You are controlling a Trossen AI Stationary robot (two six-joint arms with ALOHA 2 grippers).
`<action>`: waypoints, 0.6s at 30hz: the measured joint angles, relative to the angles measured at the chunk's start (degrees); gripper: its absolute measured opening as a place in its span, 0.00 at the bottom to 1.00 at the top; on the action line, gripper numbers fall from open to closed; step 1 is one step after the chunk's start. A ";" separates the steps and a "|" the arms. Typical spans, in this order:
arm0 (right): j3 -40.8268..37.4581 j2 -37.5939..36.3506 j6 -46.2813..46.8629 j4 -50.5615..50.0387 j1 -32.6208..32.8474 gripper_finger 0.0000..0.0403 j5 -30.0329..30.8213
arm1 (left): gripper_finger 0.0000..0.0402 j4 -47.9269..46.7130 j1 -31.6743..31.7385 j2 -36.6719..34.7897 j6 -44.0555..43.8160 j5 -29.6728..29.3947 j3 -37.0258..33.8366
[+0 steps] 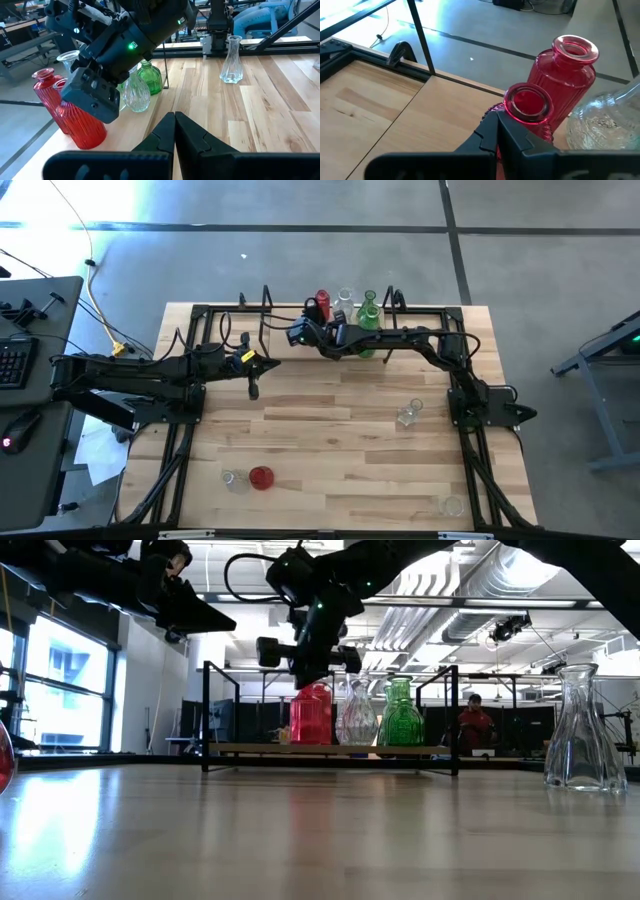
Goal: Sort vases onto shelf
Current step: Put the right red vase aligned with the other red vase on the shelf
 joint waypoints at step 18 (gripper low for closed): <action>0.02 -1.91 1.55 -5.43 0.38 0.00 3.38 | 0.00 -0.07 -0.02 0.00 -0.09 0.00 0.00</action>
